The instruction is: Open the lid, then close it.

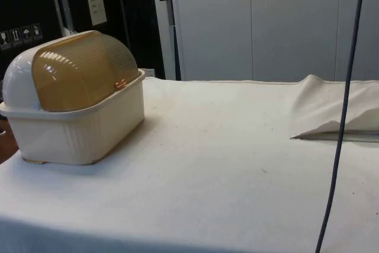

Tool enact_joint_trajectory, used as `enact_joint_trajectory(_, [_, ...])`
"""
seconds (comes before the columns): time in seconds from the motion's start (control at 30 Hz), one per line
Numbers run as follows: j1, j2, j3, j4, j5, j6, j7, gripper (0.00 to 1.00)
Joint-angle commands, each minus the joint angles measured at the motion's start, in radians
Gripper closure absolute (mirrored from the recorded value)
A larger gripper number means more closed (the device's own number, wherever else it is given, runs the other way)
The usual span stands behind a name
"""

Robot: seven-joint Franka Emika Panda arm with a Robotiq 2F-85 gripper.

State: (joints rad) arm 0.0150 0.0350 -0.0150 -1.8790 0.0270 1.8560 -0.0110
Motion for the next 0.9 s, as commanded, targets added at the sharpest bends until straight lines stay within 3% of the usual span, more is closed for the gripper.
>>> enact_joint_trajectory(0.0, [0.001,-0.010,0.000,-0.012,-0.010,0.009,0.007,0.02])
enact_joint_trajectory(0.1, [0.001,-0.013,0.001,-0.017,-0.013,0.010,0.008,0.11])
enact_joint_trajectory(0.13, [0.001,-0.015,0.001,-0.019,-0.015,0.011,0.009,0.17])
enact_joint_trajectory(0.17, [0.001,-0.017,0.001,-0.023,-0.018,0.012,0.011,0.29])
enact_joint_trajectory(0.33, [0.000,-0.012,0.000,-0.017,-0.012,0.002,0.006,0.56])
enact_joint_trajectory(0.37, [0.001,-0.020,0.001,-0.027,-0.021,0.014,0.013,0.56])
enact_joint_trajectory(0.43, [0.001,-0.020,0.001,-0.028,-0.022,0.015,0.014,0.73])
enact_joint_trajectory(0.57, [0.001,-0.021,0.001,-0.029,-0.022,0.015,0.014,0.97])
enact_joint_trajectory(0.63, [0.000,-0.013,0.001,-0.020,-0.015,0.004,0.008,1.00])
enact_joint_trajectory(0.87, [0.002,-0.024,0.005,-0.085,-0.025,0.094,0.052,1.00])
